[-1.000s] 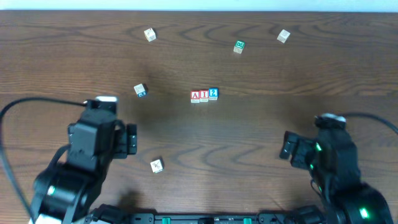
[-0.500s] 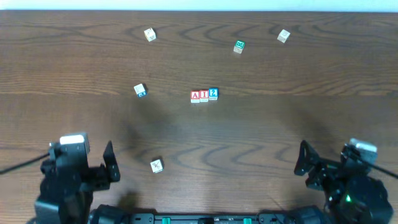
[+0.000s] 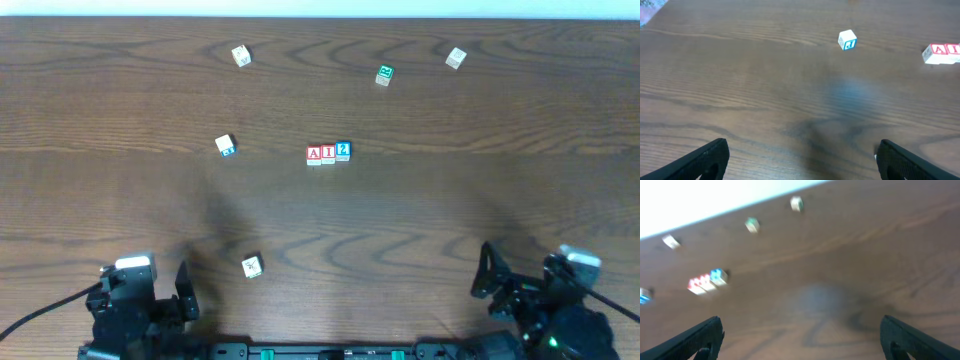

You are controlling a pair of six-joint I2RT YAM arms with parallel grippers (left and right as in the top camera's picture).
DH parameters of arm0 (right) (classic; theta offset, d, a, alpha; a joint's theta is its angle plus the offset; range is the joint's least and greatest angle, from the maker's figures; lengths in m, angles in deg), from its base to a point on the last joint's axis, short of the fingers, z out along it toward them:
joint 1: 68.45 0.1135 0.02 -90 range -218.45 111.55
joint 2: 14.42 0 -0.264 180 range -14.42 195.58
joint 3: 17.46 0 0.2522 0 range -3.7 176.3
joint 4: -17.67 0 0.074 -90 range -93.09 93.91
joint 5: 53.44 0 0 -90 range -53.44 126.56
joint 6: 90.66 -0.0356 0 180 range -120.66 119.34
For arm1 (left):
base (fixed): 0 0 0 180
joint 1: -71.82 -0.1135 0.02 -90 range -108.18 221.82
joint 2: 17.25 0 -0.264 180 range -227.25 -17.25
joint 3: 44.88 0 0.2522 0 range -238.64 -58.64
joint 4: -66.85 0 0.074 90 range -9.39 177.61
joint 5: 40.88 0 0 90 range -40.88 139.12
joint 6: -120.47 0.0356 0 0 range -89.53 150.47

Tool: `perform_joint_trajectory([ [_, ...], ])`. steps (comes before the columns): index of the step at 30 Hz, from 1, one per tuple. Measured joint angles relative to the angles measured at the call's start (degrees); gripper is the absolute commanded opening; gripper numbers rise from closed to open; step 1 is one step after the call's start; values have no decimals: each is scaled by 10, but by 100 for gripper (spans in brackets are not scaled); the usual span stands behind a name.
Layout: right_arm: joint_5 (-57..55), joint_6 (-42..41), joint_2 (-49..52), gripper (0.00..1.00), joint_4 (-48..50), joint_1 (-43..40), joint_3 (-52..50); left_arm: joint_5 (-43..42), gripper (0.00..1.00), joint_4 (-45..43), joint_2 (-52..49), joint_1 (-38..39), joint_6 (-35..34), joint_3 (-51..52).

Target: Spell out Ai2

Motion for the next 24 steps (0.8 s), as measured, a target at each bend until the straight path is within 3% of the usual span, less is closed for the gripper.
perform_joint_trajectory([
  [9,0,0,-2,99,-17,0,-179,0,95,-33,1,0,0,109],
  [24,0,0,-64,99,-13,-80,-193,0,95,-54,2,-12,0,178],
])
